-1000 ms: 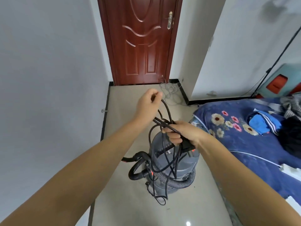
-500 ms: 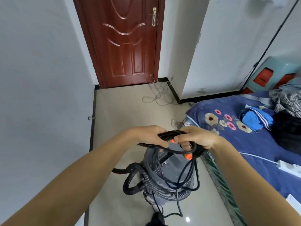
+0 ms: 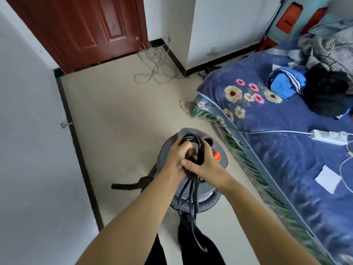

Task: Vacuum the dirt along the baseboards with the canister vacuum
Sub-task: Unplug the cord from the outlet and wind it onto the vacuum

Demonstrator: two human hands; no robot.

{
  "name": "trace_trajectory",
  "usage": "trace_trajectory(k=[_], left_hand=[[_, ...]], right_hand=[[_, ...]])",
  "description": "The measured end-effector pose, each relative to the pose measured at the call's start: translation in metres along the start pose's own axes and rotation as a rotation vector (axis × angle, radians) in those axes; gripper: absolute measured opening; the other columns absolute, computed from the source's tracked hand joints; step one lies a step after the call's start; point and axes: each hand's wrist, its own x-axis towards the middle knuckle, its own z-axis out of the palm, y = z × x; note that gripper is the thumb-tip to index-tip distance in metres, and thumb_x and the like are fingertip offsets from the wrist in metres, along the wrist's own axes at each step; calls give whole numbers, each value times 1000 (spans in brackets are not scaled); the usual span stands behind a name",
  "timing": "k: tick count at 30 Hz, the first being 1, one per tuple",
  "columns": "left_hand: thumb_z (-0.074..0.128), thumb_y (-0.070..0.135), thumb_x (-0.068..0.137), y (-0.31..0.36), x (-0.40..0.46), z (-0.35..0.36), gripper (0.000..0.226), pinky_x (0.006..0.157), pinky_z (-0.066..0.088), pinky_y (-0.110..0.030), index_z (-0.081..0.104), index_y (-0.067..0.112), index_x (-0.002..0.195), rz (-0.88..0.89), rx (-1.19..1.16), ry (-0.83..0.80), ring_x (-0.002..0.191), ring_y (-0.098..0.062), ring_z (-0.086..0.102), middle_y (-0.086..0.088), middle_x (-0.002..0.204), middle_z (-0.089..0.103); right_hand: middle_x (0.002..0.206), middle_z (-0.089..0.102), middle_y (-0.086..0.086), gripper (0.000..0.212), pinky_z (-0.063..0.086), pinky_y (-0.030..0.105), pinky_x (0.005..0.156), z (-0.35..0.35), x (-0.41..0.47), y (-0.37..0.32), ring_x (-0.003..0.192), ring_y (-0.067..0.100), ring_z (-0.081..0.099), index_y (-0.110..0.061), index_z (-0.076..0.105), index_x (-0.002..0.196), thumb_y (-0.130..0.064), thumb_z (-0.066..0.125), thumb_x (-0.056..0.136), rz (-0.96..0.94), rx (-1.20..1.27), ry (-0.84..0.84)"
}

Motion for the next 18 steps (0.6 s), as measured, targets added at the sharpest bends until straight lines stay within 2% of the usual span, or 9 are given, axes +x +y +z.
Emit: trace_trajectory(k=[3, 5, 7, 9, 11, 14, 16, 17, 18], left_hand=[[41, 1, 91, -26, 20, -2, 24, 51, 47, -21, 56, 12, 76, -136, -197, -60, 55, -13, 54, -1, 55, 50], [55, 9, 81, -49, 26, -5, 6, 65, 47, -30, 58, 14, 79, -255, -269, -94, 69, -18, 55, -6, 70, 53], [66, 17, 61, -76, 29, -9, 24, 68, 47, -31, 59, 11, 83, -382, -280, -153, 72, -19, 58, -8, 75, 55], [62, 15, 76, -95, 33, -10, 12, 67, 52, -28, 59, 9, 86, -451, -265, -198, 72, -19, 62, -9, 79, 59], [51, 9, 90, -108, 42, -9, 9, 73, 51, -29, 59, 11, 85, -467, -118, -158, 78, -20, 62, -9, 83, 59], [52, 14, 89, -121, 62, -13, 9, 73, 48, -29, 52, 12, 99, -476, 121, -150, 82, -19, 59, -7, 85, 59], [50, 20, 91, -127, 75, -19, 44, 88, 46, -33, 38, 10, 132, -481, 417, -268, 108, -26, 56, -14, 117, 58], [45, 21, 96, -128, 79, -22, 50, 92, 42, -31, 30, 9, 142, -464, 628, -378, 116, -27, 52, -15, 130, 52], [40, 20, 98, -128, 83, -26, 46, 91, 39, -29, 33, 7, 142, -411, 861, -493, 114, -24, 51, -16, 133, 51]], right_hand=[[123, 54, -6, 95, 44, 24, 97, 9, 8, 14, 118, 7, 52, -20, 12, 149, -16, 76, 79, 122, 91, -1], [115, 54, -10, 92, 46, 26, 95, 12, 9, 30, 113, 8, 54, -23, 11, 146, -12, 74, 79, 224, 74, -35], [108, 57, -6, 88, 51, 29, 89, 18, 9, 51, 103, 11, 58, -24, 15, 143, -13, 71, 77, 342, 45, 3], [102, 59, 2, 75, 52, 29, 76, 24, 10, 71, 90, 15, 61, -19, 26, 138, -17, 68, 77, 472, -6, 89], [102, 61, 6, 61, 52, 32, 75, 28, 16, 91, 88, 18, 61, -14, 36, 128, -22, 68, 77, 561, -78, 142], [104, 60, 8, 53, 47, 28, 65, 31, 35, 113, 90, 22, 58, -8, 40, 120, -28, 68, 80, 608, -237, 134], [103, 57, 11, 52, 43, 29, 66, 32, 49, 125, 94, 26, 57, -3, 40, 117, -28, 69, 81, 607, -308, 168], [102, 55, 12, 47, 42, 31, 67, 32, 55, 132, 95, 28, 57, -2, 40, 112, -26, 67, 82, 606, -344, 184], [100, 53, 13, 42, 41, 32, 68, 32, 60, 137, 95, 31, 56, -3, 37, 108, -24, 65, 84, 616, -400, 183]])
